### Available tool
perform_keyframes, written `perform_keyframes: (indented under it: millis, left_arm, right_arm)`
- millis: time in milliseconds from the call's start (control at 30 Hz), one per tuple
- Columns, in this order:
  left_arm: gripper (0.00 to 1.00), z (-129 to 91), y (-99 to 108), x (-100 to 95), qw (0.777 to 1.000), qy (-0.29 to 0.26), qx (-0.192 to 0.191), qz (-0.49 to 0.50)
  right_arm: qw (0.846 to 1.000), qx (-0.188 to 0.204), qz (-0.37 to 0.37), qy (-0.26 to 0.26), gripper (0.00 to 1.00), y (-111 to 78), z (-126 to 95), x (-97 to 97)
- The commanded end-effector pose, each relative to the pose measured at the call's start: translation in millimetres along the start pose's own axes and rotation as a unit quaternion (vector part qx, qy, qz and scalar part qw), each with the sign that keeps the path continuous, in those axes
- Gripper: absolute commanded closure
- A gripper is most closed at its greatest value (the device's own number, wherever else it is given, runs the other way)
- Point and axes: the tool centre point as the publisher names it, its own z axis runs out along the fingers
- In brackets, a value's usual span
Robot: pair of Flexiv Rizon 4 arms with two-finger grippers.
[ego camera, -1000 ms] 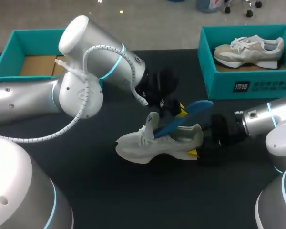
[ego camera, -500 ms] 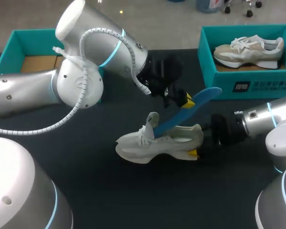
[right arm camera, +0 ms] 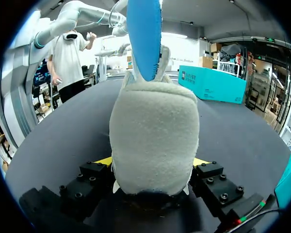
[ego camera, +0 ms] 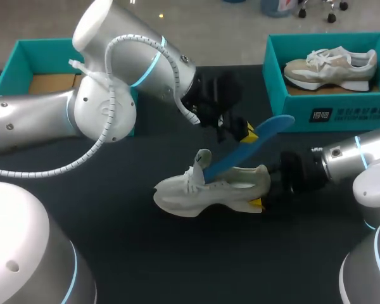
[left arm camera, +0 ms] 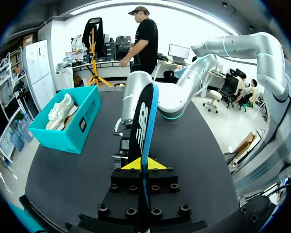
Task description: Take the shoe out of the shoebox, open the shoe tongue, remove and reinsert the insole, then place the shoe into the shoebox
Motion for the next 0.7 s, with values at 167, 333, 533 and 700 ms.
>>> perform_keyframes:
  millis: [167,333,533,700]
  left_arm:
    - [1.00,-1,1,0.9,1.000,0.000,0.001,0.000]
    - [1.00,-1,1,0.9,1.000,0.000,0.001,0.000]
    - [1.00,-8,-15,5.6,0.998,0.022,0.030,-0.058]
    - [1.00,-28,-36,11.2,0.993,0.039,0.066,-0.091]
  right_arm:
    - [1.000,0.002,0.000,0.000,1.00,-2.6,2,-0.5]
    - [1.000,0.002,0.000,0.000,1.00,-2.6,2,-0.5]
    - [1.000,0.002,0.000,0.000,1.00,-2.6,2,-0.5]
    - [1.000,0.002,0.000,0.000,1.00,-2.6,2,-0.5]
